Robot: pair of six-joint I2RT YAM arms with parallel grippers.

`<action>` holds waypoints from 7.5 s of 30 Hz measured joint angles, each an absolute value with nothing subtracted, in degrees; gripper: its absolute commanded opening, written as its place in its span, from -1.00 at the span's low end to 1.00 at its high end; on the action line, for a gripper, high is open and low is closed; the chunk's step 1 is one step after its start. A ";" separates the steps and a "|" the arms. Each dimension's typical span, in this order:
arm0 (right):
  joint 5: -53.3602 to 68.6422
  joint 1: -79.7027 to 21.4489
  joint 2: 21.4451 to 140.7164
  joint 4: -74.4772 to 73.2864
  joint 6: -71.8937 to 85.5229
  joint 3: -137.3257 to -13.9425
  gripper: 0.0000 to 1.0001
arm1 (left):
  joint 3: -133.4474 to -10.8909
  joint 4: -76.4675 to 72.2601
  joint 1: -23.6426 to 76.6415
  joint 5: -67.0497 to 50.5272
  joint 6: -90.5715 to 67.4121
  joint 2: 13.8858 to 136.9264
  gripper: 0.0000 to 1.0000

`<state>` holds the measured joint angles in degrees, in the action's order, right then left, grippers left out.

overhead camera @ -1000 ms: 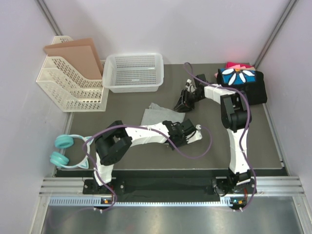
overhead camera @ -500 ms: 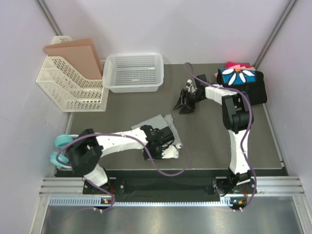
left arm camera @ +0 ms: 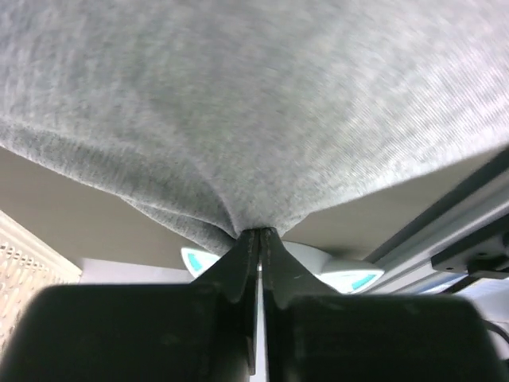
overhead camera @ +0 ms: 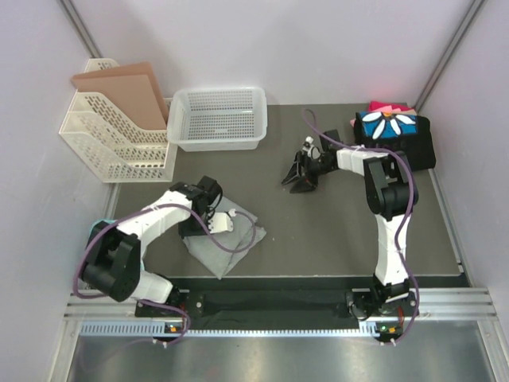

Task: Fold and stack the t-shirts
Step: Put the neatly folded tshirt into the corner of the board with the right arm

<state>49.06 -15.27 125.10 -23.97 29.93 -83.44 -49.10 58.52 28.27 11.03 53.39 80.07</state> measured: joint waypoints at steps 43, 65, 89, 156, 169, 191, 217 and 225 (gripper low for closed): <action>55.02 -38.87 124.33 -8.95 37.54 -75.05 0.16 | -62.72 60.64 26.20 -0.23 42.22 70.96 0.01; 54.22 -40.51 124.70 -3.60 44.23 -73.14 -0.01 | -56.01 52.58 35.05 4.86 41.65 84.53 -0.01; 53.71 -42.35 127.66 12.84 55.37 -70.48 -1.00 | -58.67 51.22 38.22 4.14 35.83 92.97 -0.02; 31.81 24.73 122.76 -51.68 36.71 -117.60 -0.77 | -62.50 48.86 17.47 15.44 25.65 55.18 0.42; 9.10 25.87 122.80 -63.53 33.39 -116.77 0.78 | -62.52 48.93 17.28 14.57 26.06 55.29 0.43; 20.99 17.19 117.51 -47.07 35.20 -119.68 0.63 | -63.16 49.32 17.10 13.37 25.12 57.71 0.64; 30.96 15.03 130.58 -40.75 32.14 -123.70 0.94 | -62.41 46.06 13.96 9.43 23.64 64.45 0.92; 24.80 -5.41 98.08 -33.93 22.68 -110.41 1.00 | -63.07 46.81 13.91 6.15 21.06 59.44 0.98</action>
